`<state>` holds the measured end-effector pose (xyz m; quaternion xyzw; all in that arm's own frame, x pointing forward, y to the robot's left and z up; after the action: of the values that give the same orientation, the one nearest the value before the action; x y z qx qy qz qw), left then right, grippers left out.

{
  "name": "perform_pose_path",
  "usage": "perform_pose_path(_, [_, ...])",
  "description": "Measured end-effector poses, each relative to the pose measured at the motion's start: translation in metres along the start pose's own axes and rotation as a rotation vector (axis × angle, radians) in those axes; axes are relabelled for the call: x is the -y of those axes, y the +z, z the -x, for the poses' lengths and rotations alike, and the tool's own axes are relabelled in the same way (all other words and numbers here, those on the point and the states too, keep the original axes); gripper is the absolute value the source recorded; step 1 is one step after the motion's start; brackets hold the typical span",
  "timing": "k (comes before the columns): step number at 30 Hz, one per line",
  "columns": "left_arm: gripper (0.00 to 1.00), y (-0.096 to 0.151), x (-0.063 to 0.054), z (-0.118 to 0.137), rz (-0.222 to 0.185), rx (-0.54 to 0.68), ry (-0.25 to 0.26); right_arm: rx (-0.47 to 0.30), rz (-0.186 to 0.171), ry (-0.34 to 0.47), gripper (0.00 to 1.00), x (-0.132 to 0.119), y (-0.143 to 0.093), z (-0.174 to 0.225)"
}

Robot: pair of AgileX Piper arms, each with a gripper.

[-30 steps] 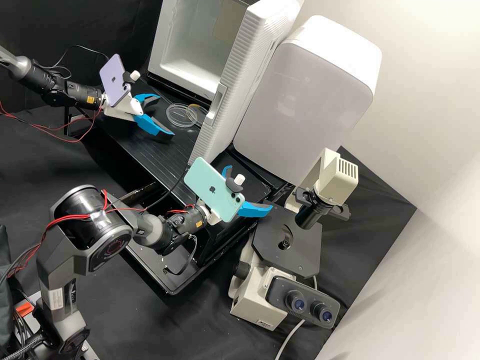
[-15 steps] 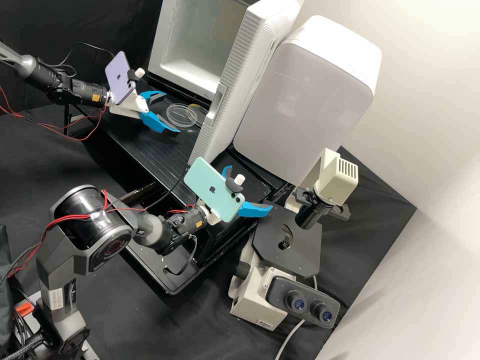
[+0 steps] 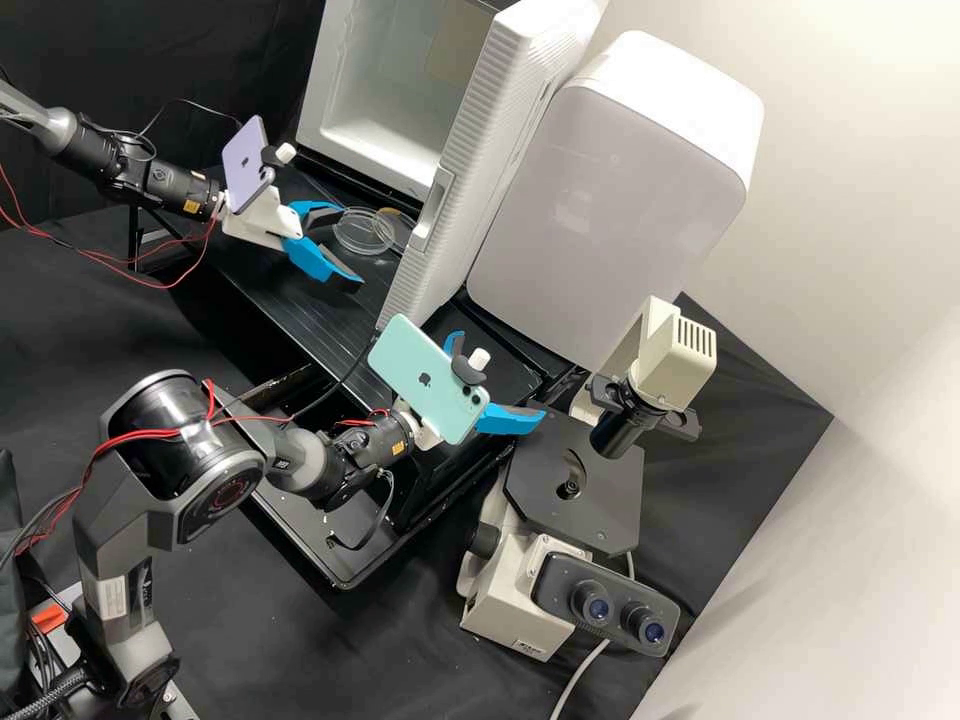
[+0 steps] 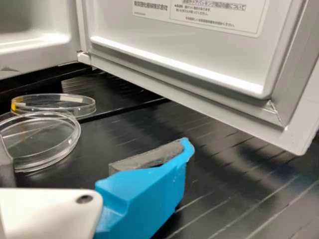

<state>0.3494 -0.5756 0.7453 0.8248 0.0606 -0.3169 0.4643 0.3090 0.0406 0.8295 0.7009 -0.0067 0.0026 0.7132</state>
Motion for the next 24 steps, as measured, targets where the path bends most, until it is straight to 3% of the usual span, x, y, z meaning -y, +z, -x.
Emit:
perform_pose_path(12, [1.00, -0.004, -0.002, 0.003, 0.043, -0.033, 0.038, 0.000, 0.000, 0.000, 1.00, 0.000, 0.000, 0.000])
perform_pose_path(17, [1.00, -0.010, 0.002, 0.005, 0.078, -0.073, 0.023, 0.000, 0.000, 0.000, 1.00, 0.000, 0.000, 0.000])
perform_pose_path(24, [1.00, -0.013, 0.000, 0.005, 0.081, -0.084, 0.025, 0.000, 0.000, 0.000, 1.00, 0.000, 0.000, 0.000])
